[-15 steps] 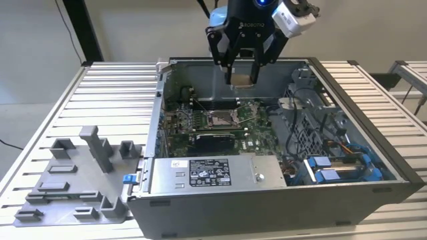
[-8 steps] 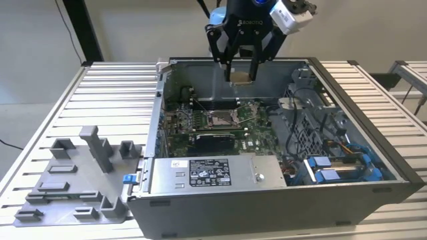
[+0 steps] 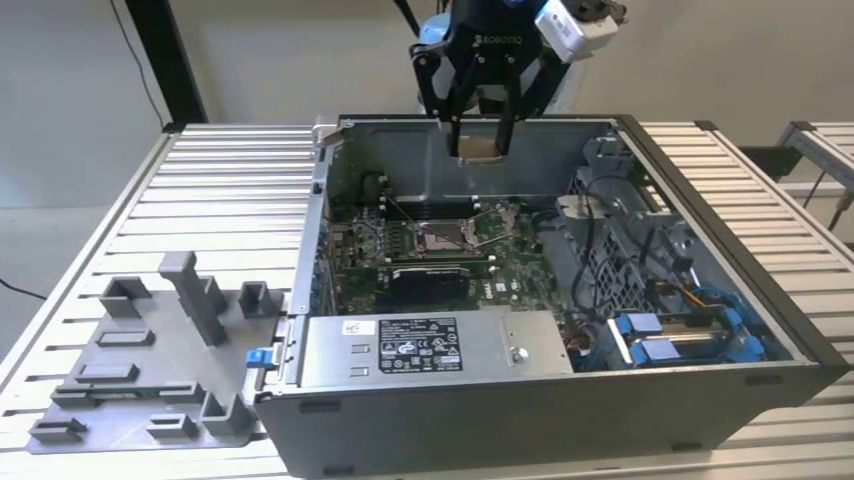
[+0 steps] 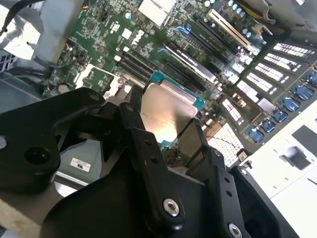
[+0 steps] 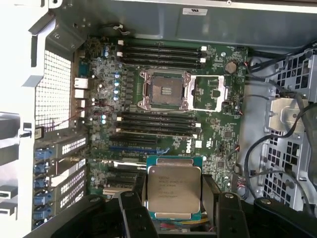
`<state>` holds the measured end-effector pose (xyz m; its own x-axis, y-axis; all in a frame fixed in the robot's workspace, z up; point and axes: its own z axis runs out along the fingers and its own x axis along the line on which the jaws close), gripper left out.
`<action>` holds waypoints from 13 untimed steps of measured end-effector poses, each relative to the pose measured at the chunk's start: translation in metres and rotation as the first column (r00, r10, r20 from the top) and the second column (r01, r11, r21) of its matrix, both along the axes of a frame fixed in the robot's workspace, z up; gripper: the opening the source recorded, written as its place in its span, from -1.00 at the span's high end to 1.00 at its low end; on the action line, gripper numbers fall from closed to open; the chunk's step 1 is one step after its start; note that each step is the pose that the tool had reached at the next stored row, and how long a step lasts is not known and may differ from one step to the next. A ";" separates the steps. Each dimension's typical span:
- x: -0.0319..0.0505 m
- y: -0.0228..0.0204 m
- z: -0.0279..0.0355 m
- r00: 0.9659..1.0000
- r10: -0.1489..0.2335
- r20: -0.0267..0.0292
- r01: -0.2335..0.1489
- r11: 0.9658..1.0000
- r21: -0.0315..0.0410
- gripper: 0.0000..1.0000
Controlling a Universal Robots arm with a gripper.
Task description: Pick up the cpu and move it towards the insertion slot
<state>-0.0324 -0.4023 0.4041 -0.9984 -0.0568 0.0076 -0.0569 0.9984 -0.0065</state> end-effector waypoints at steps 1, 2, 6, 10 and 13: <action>0.0000 0.0016 0.0000 1.000 0.000 0.000 0.000 1.000 0.000 1.00; 0.0000 0.0036 -0.0001 1.000 0.000 0.000 0.000 1.000 0.000 1.00; -0.0003 0.0127 -0.0008 1.000 0.000 0.000 0.000 1.000 0.000 1.00; -0.0026 0.0223 -0.0022 1.000 0.000 0.000 0.000 1.000 0.000 1.00; -0.0037 0.0289 -0.0033 1.000 0.000 0.000 0.000 1.000 0.000 1.00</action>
